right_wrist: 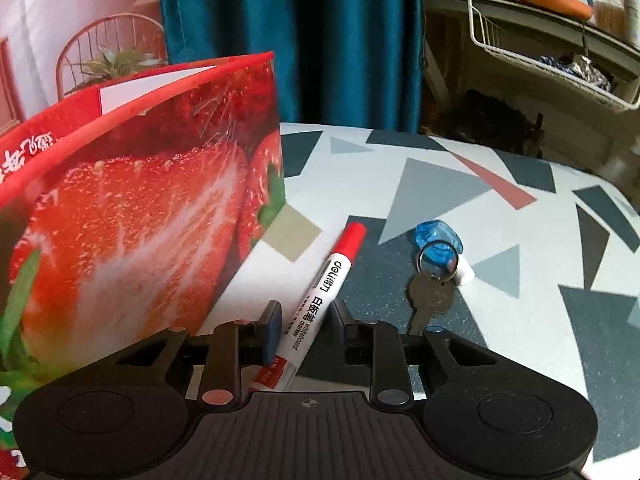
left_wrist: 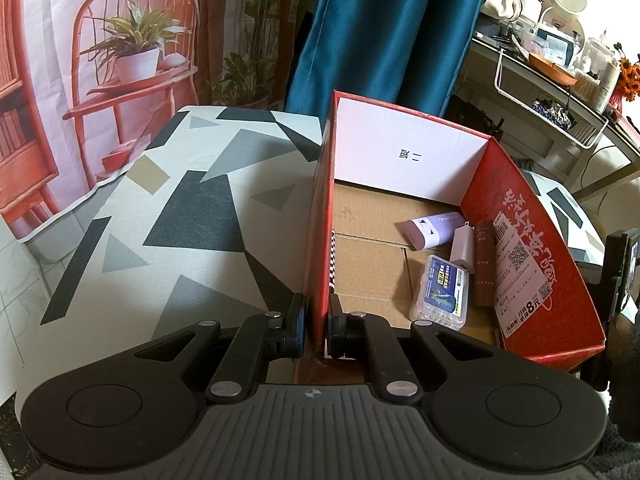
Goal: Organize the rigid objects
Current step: 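Close the right gripper on the red-capped white marker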
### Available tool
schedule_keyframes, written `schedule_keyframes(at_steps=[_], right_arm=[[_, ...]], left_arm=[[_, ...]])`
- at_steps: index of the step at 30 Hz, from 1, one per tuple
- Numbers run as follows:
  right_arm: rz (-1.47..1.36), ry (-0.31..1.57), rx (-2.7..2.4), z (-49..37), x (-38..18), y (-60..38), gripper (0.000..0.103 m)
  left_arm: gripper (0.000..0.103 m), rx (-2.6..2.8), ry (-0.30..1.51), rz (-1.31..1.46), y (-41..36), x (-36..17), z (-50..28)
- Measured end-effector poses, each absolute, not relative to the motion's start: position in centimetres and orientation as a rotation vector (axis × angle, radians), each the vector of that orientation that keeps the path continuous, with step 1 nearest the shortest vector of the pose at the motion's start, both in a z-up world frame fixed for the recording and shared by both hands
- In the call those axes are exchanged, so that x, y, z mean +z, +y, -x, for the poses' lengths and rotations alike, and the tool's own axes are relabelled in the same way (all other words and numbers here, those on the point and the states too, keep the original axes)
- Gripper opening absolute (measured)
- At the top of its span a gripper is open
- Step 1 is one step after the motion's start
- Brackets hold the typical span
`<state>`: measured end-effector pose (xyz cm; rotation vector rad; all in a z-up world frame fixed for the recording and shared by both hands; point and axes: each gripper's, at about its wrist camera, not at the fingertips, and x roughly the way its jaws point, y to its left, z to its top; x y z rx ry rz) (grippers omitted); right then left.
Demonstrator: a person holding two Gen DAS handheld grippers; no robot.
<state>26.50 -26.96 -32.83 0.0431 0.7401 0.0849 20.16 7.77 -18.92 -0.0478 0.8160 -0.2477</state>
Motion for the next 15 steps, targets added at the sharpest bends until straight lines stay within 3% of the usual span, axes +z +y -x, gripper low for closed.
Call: schedule_keyframes(at_steps=[15], right_arm=[[-0.031, 0.699, 0.050, -26.9, -33.4, -26.9, 0.023]], left_arm=[[0.011, -0.247, 0.815, 0.045, 7.8, -19.0, -20.1]])
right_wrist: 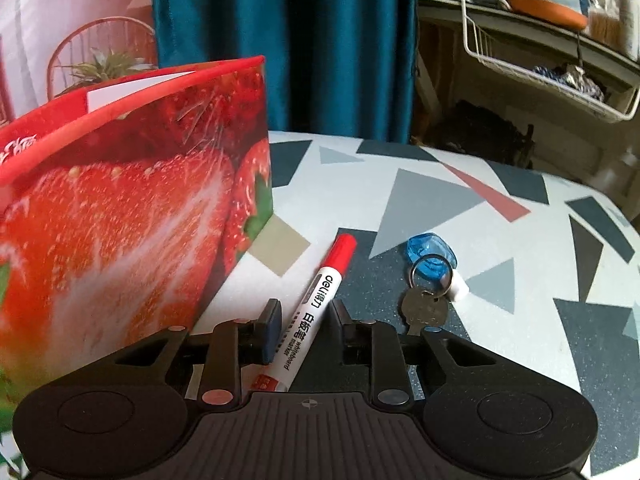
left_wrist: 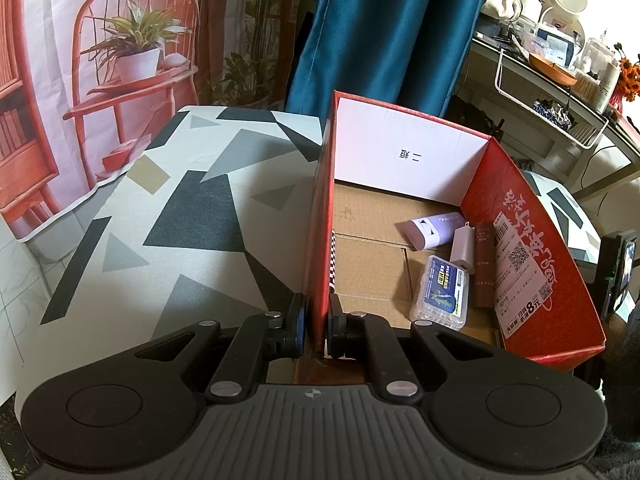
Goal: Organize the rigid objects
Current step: 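Close the right gripper on the red-capped white marker, then lift the red-capped marker into the red shoebox and release it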
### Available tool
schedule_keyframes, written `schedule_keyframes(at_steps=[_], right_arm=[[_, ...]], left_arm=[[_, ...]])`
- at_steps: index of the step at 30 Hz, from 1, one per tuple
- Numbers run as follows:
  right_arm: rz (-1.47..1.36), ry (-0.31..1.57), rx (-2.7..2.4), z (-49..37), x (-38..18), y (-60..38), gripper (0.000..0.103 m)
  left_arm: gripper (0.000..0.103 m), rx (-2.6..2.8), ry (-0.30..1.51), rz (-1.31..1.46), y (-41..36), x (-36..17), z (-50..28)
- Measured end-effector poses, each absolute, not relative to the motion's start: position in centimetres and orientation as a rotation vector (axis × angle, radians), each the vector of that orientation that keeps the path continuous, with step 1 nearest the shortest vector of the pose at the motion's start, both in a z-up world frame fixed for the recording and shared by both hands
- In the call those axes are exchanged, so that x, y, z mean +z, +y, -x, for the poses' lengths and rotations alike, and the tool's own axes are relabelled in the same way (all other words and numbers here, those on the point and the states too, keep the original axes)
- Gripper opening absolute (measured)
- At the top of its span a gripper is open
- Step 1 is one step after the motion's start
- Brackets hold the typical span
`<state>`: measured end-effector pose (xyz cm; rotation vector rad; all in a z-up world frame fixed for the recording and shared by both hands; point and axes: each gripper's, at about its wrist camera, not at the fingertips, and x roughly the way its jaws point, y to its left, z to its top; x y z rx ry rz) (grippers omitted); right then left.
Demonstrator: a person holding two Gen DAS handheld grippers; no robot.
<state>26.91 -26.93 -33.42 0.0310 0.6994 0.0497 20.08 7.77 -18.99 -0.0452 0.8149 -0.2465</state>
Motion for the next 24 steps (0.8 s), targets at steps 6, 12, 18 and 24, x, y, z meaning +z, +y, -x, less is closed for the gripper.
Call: schedule_keyframes(at_steps=[6, 12, 18, 24], right_arm=[[-0.013, 0.685, 0.039, -26.3, -33.4, -26.7, 0.018], [0.008, 0.678, 0.044, -26.1, -33.4, -26.4, 0.015], [-0.018, 0.679, 0.052, -25.9, -33.3, -26.8, 0.014], [-0.133, 0.680, 0.044, -25.2, -32.8, -28.5, 0.014]], left_arm=[[0.011, -0.247, 0.814, 0.044, 7.7, -19.0, -20.1], [0.011, -0.246, 0.814, 0.045, 7.7, -18.9, -20.1], [0.011, -0.247, 0.815, 0.045, 7.7, -18.9, -20.1], [0.011, -0.246, 0.817, 0.040, 7.6, -18.9, -20.2]])
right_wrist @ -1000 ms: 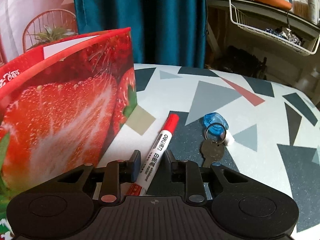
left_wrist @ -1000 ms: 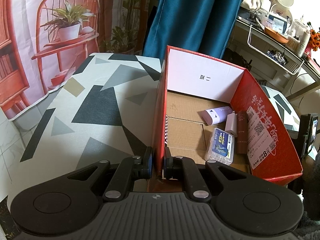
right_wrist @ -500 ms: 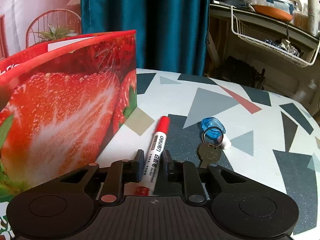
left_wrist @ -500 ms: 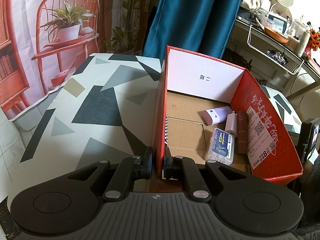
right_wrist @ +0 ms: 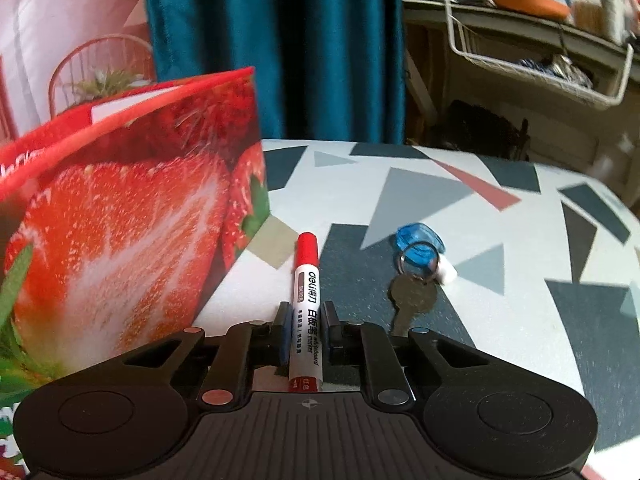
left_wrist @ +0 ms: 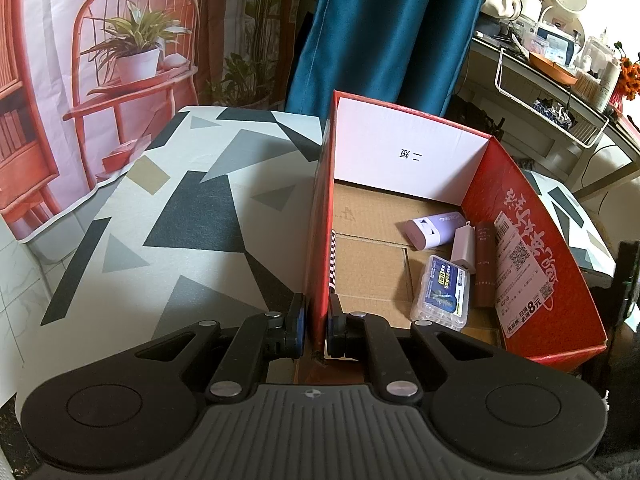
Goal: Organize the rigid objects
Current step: 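Lift the red-capped marker into the red shoebox and release it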
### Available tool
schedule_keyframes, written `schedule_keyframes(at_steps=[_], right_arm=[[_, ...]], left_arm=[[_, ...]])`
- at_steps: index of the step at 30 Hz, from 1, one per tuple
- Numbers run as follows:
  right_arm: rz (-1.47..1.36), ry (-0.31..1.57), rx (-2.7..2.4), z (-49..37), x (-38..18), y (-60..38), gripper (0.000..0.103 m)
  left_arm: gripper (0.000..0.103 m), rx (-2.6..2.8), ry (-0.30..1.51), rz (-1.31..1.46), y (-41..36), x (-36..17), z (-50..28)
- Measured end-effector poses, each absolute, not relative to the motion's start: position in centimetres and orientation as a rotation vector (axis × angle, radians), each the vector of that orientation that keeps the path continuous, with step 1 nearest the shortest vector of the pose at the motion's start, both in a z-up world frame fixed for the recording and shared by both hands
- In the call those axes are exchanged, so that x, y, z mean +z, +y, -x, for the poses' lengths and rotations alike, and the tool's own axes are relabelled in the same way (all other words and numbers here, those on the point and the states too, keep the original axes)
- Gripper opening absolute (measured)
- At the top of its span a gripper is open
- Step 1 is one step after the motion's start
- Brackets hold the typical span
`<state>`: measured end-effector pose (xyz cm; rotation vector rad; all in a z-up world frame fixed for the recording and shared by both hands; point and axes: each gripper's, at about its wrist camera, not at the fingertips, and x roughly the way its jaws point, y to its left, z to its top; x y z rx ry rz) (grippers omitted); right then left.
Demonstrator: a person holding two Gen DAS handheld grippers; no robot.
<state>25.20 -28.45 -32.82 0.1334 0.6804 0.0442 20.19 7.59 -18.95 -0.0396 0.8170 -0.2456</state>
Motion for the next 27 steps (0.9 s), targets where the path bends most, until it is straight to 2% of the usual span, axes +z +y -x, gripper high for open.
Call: schedule_keyframes(at_steps=[6, 15, 27], right_arm=[[-0.219, 0.614, 0.054, -24.2, -30.1, -29.7, 0.014], [-0.231, 0.393, 0.262, -24.1, -21.3, -26.7, 0.014], [-0.070, 0.505, 0.430, -24.0, -21.6, -20.2, 0.014]], left_arm=[[0.011, -0.245, 0.818, 0.037, 7.6, -19.0, -20.2], [0.011, -0.244, 0.818, 0.035, 7.5, -19.0, -20.2], [0.011, -0.246, 0.817, 0.038, 7.4, -19.1, -20.3]])
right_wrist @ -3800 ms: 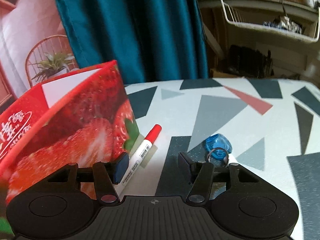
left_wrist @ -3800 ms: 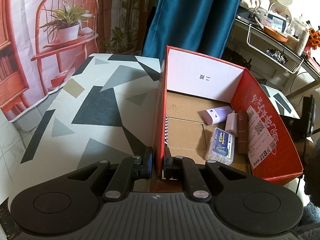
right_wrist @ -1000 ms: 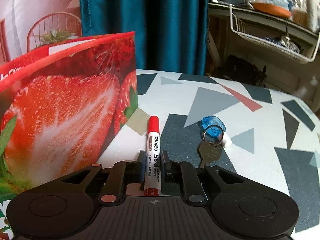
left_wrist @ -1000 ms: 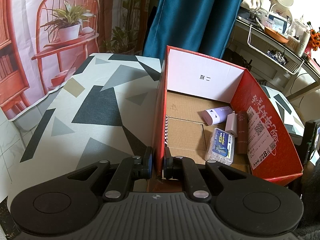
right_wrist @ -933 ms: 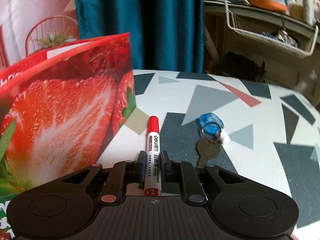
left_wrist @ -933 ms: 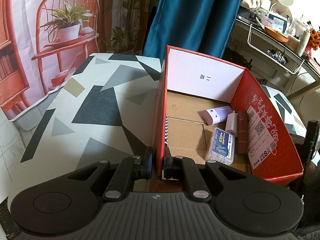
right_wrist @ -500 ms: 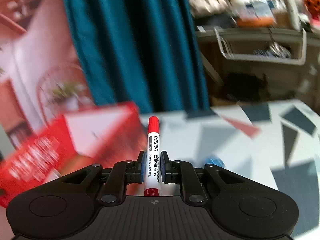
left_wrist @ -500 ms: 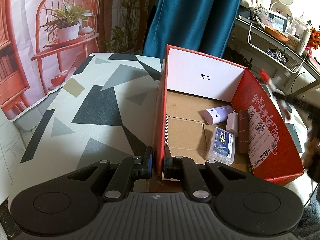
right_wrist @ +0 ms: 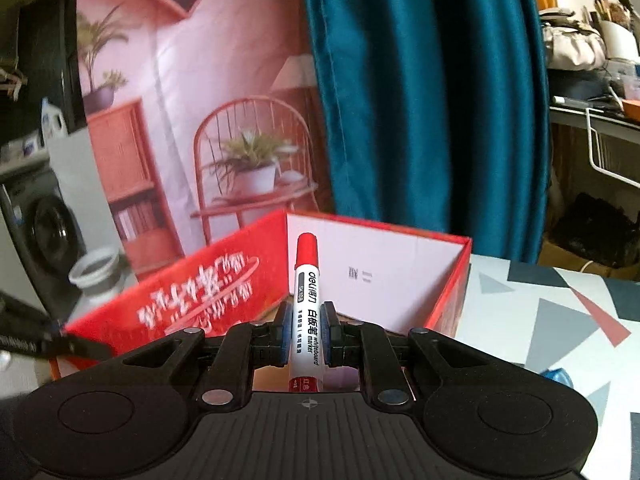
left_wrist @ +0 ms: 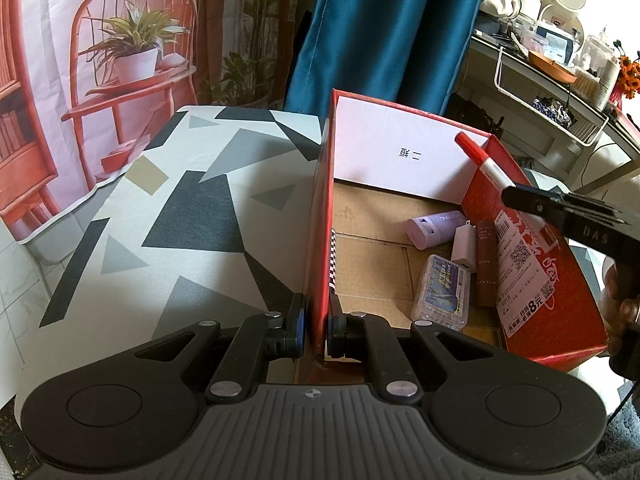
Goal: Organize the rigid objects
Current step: 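Lift the red-capped marker into the red shoebox and release it, then move the right tool back over the key with the blue tag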
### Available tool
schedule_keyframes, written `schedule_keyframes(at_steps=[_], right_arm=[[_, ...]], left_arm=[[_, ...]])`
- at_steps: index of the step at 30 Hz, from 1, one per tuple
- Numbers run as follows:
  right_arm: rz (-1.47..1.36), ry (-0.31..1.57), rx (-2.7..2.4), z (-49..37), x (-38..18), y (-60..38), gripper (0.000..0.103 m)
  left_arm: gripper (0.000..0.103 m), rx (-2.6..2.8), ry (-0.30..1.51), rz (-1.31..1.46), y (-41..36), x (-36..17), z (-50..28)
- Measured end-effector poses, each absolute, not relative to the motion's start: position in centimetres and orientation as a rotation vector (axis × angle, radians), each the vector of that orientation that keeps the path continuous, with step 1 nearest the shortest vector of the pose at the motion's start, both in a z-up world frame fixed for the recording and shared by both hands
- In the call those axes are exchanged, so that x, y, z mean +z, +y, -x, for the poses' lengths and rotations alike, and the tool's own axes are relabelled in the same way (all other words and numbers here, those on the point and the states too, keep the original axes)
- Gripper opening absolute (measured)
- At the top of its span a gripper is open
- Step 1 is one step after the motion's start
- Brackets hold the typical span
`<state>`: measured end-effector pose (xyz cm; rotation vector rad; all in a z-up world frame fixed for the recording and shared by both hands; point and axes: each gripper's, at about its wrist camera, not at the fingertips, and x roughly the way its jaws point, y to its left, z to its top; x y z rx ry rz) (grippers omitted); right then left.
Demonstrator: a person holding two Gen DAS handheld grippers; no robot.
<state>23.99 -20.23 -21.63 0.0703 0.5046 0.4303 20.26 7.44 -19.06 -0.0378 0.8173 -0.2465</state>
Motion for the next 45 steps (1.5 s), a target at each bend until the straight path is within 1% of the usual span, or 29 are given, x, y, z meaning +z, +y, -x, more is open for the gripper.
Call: schedule_keyframes(at_steps=[15, 16, 18, 45], right_arm=[[-0.027, 0.490, 0.373, -23.2, -23.2, -21.2, 0.018], [-0.021, 0.487, 0.366, -23.3, -23.1, -21.3, 0.018], [-0.014, 0.485, 0.357, -23.3, -23.1, -21.5, 0.014], [0.007, 0.444, 0.322, -22.9, -22.5, -22.4, 0.016]], left_arm=[[0.011, -0.247, 0.817, 0.040, 7.4, -19.1, -20.3], [0.011, -0.247, 0.817, 0.040, 7.4, -19.1, -20.4], [0.011, -0.247, 0.817, 0.040, 7.4, -19.1, -20.4], [0.011, -0.245, 0.816, 0.039, 7.5, -19.1, -20.3]])
